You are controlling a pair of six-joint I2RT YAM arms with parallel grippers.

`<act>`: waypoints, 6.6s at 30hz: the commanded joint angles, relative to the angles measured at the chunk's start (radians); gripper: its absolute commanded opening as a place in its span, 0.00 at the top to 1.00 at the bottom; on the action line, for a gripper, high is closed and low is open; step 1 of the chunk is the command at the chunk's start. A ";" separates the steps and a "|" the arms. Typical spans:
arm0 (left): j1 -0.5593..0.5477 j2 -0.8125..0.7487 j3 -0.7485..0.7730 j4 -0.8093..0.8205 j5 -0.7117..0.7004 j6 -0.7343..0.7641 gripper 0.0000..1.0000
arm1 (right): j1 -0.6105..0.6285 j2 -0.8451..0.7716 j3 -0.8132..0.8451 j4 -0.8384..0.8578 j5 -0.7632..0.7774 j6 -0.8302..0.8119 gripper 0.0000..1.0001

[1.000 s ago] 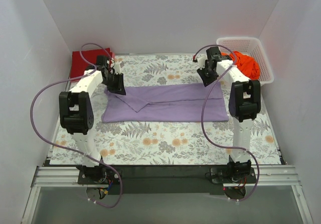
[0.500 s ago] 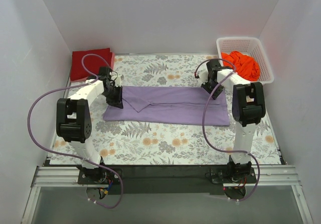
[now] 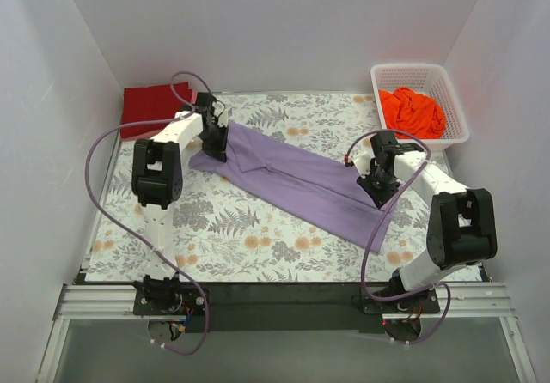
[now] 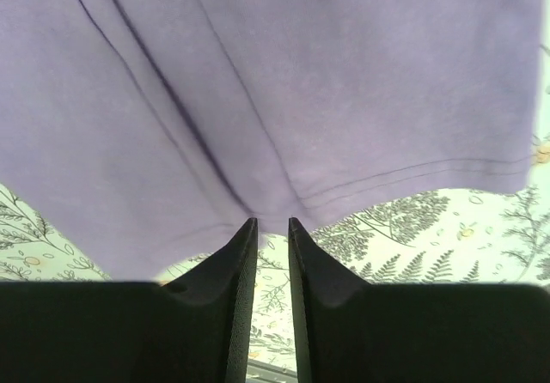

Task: Fold and stack the t-shirts
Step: Fold the tshirt

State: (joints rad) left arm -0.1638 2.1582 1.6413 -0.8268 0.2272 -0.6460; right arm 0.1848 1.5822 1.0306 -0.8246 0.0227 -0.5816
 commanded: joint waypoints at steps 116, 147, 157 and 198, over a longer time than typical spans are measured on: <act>-0.075 0.244 0.293 0.224 0.153 -0.109 0.84 | 0.197 0.903 1.077 0.292 -0.282 0.408 0.82; -0.083 -0.829 -0.355 0.204 0.593 0.383 0.14 | 0.330 -0.104 0.542 0.156 -0.471 -0.125 0.02; -0.267 -1.253 -1.007 0.259 0.479 0.625 0.13 | 0.677 -0.399 -0.139 0.221 -0.401 -0.146 0.11; -0.523 -1.143 -1.307 0.586 0.300 0.718 0.44 | 0.789 -0.298 -0.415 0.507 -0.375 -0.075 0.46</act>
State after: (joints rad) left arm -0.6830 1.0138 0.3260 -0.2417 0.4980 0.0380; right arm 0.9817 1.2697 0.6128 -0.3023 -0.3115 -0.6704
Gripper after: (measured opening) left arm 0.561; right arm 0.543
